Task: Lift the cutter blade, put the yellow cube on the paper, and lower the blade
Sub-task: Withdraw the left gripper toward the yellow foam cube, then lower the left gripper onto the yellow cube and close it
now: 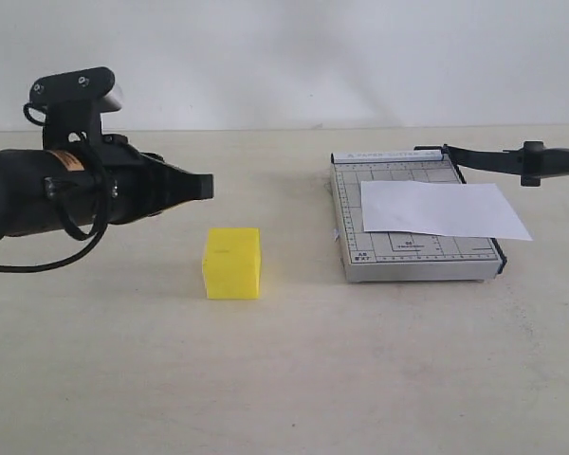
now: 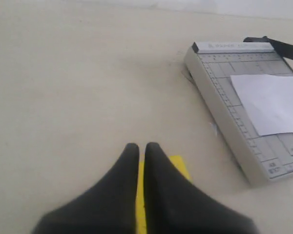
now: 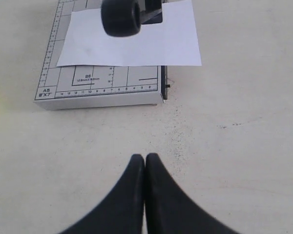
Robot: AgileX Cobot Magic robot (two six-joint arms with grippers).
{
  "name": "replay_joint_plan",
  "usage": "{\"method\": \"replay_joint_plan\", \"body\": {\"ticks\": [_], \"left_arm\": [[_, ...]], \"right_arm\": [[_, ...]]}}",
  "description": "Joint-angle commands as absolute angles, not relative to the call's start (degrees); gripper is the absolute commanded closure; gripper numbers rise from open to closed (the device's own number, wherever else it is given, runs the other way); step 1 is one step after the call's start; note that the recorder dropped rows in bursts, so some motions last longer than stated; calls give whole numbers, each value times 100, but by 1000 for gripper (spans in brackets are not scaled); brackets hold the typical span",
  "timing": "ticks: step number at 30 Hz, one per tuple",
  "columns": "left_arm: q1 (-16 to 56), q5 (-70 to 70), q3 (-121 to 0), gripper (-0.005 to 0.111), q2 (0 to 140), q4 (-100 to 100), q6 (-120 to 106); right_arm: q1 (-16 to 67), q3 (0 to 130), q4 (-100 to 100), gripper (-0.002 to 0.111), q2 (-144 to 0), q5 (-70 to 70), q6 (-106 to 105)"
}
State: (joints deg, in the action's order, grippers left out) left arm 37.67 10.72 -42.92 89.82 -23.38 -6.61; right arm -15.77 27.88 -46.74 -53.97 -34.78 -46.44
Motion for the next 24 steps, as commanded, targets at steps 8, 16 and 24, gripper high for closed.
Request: {"method": "replay_joint_plan", "body": {"ticks": [8,16,24], "left_arm": [[3936,3652,-4122,102,8986,-3577,-3690],[4589,3863,-4122,102,8839,-7999,-3553],[4589,1486,-4122,99,8958,-6198,-3858]], "right_arm": [[-1596,2804,-4552,108,-5381,-3501,-4802],[-1596,2804,-4552,108,-5381,-3501,-4874],[-1596,2804,-4552,108,-5381,-3501,-4874]]}}
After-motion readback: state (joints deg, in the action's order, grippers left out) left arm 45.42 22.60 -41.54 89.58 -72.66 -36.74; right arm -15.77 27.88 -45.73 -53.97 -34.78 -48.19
